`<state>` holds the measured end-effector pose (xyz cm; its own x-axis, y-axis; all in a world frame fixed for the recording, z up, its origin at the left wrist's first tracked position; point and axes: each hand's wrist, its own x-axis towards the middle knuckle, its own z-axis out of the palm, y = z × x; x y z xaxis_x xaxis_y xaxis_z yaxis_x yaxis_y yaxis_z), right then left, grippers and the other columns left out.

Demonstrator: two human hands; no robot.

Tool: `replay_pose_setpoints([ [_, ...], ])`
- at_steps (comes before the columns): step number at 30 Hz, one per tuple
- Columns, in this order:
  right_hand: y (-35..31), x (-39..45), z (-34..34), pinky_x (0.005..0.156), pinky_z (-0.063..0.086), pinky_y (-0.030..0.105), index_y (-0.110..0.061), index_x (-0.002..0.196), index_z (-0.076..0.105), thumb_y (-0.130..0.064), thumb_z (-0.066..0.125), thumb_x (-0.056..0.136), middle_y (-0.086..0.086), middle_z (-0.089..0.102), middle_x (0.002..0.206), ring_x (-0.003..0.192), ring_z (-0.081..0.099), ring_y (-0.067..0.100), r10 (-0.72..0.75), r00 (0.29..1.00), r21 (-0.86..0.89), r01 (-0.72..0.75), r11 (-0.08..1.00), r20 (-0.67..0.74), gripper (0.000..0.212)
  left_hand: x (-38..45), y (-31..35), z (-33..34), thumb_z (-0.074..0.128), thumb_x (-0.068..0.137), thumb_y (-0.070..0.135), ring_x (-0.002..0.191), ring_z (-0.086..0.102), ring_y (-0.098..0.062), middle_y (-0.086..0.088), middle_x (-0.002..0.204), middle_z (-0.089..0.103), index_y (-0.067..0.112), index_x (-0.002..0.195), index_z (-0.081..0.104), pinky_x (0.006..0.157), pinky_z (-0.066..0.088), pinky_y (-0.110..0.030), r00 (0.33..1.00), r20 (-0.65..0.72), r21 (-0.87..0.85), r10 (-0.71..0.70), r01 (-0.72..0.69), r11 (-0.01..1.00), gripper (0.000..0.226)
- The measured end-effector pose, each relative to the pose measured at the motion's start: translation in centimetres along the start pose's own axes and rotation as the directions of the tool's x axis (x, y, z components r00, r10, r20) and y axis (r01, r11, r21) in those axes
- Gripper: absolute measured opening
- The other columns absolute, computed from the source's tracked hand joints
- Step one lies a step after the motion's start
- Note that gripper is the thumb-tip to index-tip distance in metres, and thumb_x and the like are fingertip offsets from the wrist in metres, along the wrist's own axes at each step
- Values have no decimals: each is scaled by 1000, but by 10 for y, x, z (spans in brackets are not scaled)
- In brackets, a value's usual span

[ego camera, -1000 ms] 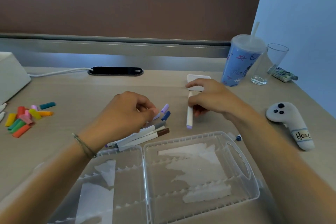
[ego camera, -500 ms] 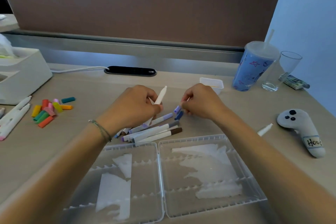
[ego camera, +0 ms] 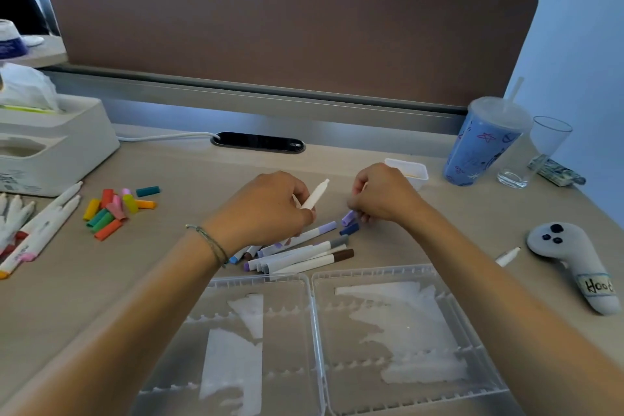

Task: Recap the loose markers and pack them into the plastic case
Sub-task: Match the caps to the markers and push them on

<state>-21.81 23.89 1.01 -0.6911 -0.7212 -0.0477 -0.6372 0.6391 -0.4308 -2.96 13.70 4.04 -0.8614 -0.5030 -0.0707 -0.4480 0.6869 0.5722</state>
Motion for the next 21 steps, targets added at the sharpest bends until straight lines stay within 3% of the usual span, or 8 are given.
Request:
replay_pose_setpoints([
  [3, 9, -5, 1, 80, 62, 39, -13, 77, 69, -22, 71, 86, 6, 73, 70, 69, 72, 21, 13, 997, 32, -11, 999, -71, 13, 2, -2, 2, 67, 93, 35, 70, 69, -10, 10, 84, 68, 27, 105, 66, 60, 51, -15, 1000, 14, -5, -6, 7, 1000, 14],
  [8, -5, -1, 10, 77, 62, 41, -14, 80, 71, -30, 85, 70, 6, 73, 78, 76, 71, 24, 12, 995, -99, -2, 995, 96, 24, 2, -4, 3, 67, 93, 34, 69, 71, -12, 6, 89, 70, 26, 106, 65, 64, 56, -19, 999, 33, -9, -19, 19, 1000, 15],
  [13, -1, -3, 2, 75, 61, 36, -14, 73, 73, -20, 80, 77, 5, 74, 72, 70, 71, 20, 67, 993, -113, -56, 992, 101, 10, 2, -4, 6, 67, 94, 34, 71, 72, -12, 5, 86, 71, 24, 106, 67, 69, 56, -21, 999, 48, 1, -21, 21, 1000, 16],
  [14, 3, -7, -1, 73, 61, 33, -13, 71, 73, -17, 76, 80, 4, 74, 68, 67, 71, 18, 79, 994, -53, -75, 996, 81, 11, 2, -3, 7, 67, 94, 34, 71, 71, -12, 5, 86, 71, 23, 107, 68, 70, 57, -22, 998, 55, 3, -14, 14, 1000, 17],
  [16, 8, -19, -8, 71, 64, 33, -5, 77, 73, -8, 70, 86, 6, 76, 67, 62, 72, 19, 107, 991, 273, -124, 954, 77, 10, 0, 0, 8, 66, 94, 34, 70, 71, -13, 6, 84, 70, 23, 105, 68, 71, 61, -25, 997, 78, -5, 9, -9, 1000, 15],
  [18, 10, -32, -15, 66, 64, 31, 3, 88, 73, -2, 68, 89, 9, 77, 73, 64, 72, 20, 103, 992, 613, -122, 781, 66, 7, -2, 4, 10, 66, 94, 37, 69, 72, -15, 7, 81, 71, 26, 102, 66, 67, 62, -24, 994, 105, -18, 37, -35, 999, 14],
  [21, 9, -44, -19, 62, 61, 24, 2, 96, 74, -5, 72, 90, 15, 78, 82, 69, 74, 20, 94, 994, 804, -98, 587, 53, 9, -4, 8, 11, 64, 94, 40, 65, 72, -15, 4, 76, 73, 26, 99, 67, 65, 63, -27, 992, 110, -28, 61, -58, 998, 16],
])
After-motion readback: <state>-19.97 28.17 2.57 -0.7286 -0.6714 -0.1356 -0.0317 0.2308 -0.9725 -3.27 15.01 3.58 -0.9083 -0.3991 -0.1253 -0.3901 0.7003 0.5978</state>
